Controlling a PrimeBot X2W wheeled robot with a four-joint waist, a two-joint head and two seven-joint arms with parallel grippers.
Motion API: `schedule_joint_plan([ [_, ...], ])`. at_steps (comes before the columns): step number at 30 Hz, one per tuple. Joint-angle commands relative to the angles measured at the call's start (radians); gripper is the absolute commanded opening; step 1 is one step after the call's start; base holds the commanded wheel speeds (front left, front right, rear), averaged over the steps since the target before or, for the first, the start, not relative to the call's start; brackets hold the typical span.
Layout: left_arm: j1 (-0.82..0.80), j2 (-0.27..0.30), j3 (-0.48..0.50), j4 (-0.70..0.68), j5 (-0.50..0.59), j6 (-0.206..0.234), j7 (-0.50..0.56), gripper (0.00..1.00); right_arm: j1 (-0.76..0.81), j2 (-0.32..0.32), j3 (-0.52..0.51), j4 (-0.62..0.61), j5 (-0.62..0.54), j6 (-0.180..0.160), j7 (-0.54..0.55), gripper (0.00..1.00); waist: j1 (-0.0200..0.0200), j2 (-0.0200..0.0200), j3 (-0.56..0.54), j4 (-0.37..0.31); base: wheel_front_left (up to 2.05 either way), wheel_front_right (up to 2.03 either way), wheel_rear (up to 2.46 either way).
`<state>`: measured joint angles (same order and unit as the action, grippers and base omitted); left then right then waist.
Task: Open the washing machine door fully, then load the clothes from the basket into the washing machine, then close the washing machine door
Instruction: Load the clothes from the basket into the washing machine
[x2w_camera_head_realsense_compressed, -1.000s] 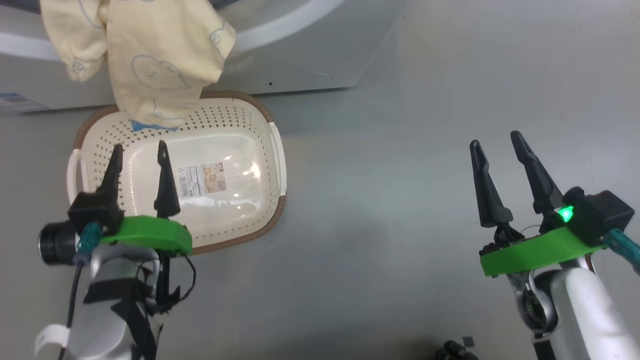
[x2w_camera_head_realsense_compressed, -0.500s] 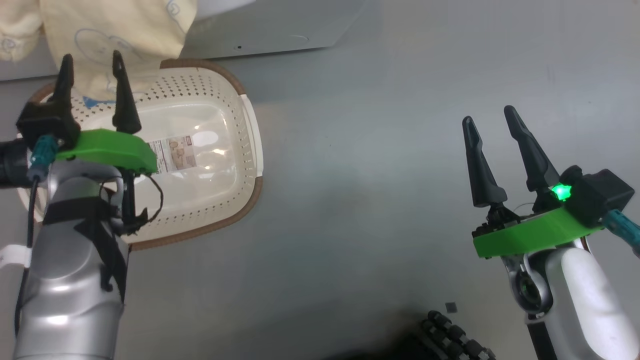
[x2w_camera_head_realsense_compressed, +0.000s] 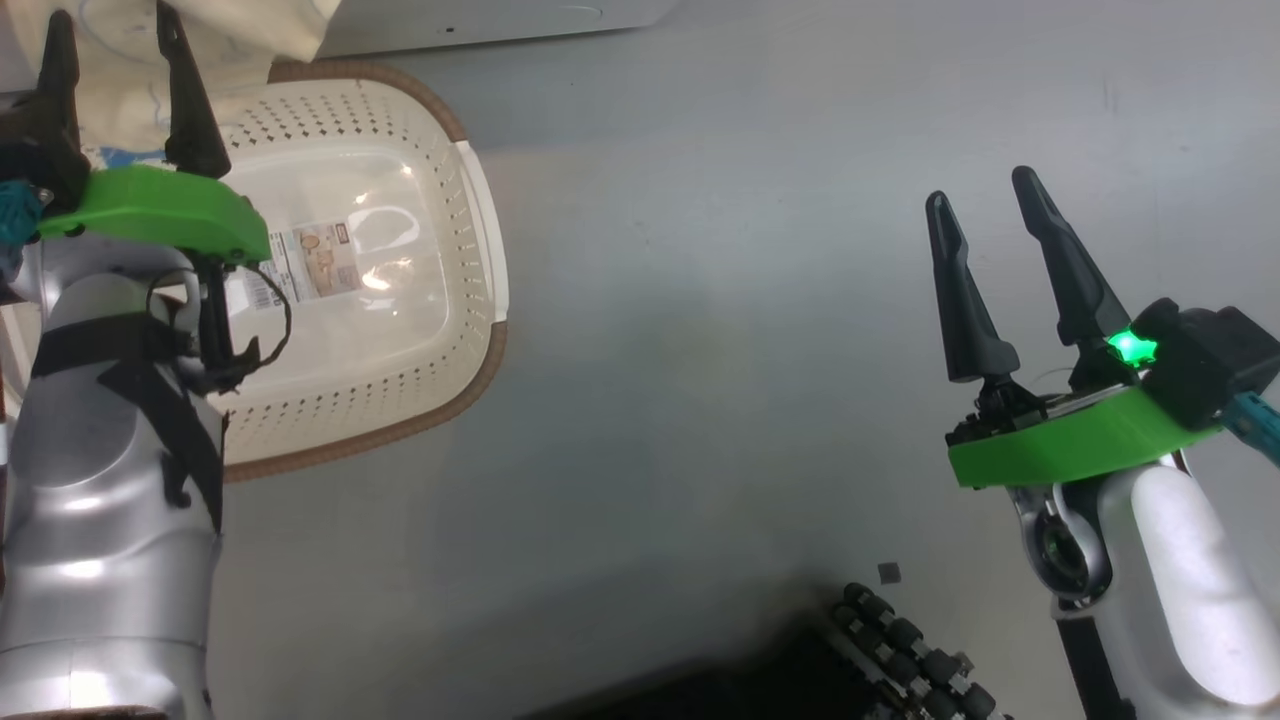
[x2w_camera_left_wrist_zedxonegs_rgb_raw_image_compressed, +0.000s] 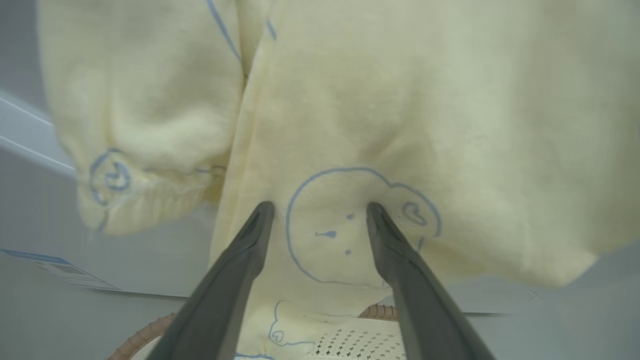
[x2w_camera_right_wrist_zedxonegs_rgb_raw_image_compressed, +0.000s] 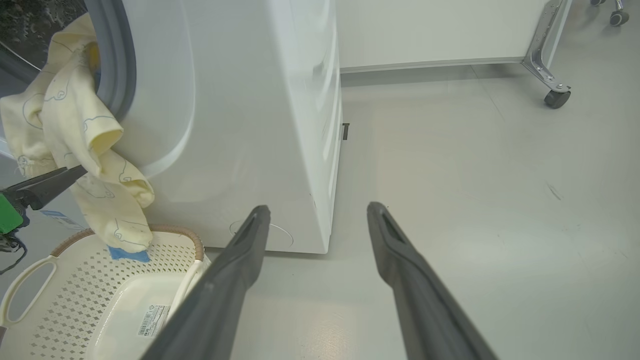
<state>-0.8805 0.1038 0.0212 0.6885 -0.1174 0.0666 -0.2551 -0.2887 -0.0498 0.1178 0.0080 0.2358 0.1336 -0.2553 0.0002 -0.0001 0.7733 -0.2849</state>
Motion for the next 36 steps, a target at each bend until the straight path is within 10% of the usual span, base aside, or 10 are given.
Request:
schedule_joint_plan([
  [1,-0.006,0.031,0.024,-0.018,-0.003,-0.001,-0.007,1.00,0.010,-0.013,0.017,-0.030,-0.006,-0.003,-0.006,1.00,-0.0002,0.0001,0.008,0.001,0.00,0.00,0.00],
  [20,-0.175,0.026,0.082,-0.007,0.006,0.016,-0.007,1.00,-0.008,-0.025,0.035,-0.036,-0.003,-0.003,-0.006,1.00,-0.0002,0.0001,0.076,-0.011,0.00,0.00,0.00],
  [21,-0.181,0.025,0.082,-0.010,0.008,0.016,-0.007,0.61,-0.010,-0.025,0.037,-0.036,-0.003,-0.003,-0.006,1.00,-0.0002,0.0001,0.078,-0.012,0.00,0.00,0.00],
  [24,-0.195,0.024,0.081,-0.040,0.023,0.017,-0.007,0.00,-0.016,-0.024,0.040,-0.035,-0.003,-0.003,-0.006,1.00,-0.0002,0.0001,0.082,-0.013,0.00,0.00,0.00],
  [36,-0.086,0.001,0.099,-0.146,0.031,0.007,-0.007,0.00,-0.010,-0.014,0.027,-0.019,0.009,-0.003,-0.006,1.00,-0.0002,0.0001,0.039,0.028,0.00,0.00,0.00],
])
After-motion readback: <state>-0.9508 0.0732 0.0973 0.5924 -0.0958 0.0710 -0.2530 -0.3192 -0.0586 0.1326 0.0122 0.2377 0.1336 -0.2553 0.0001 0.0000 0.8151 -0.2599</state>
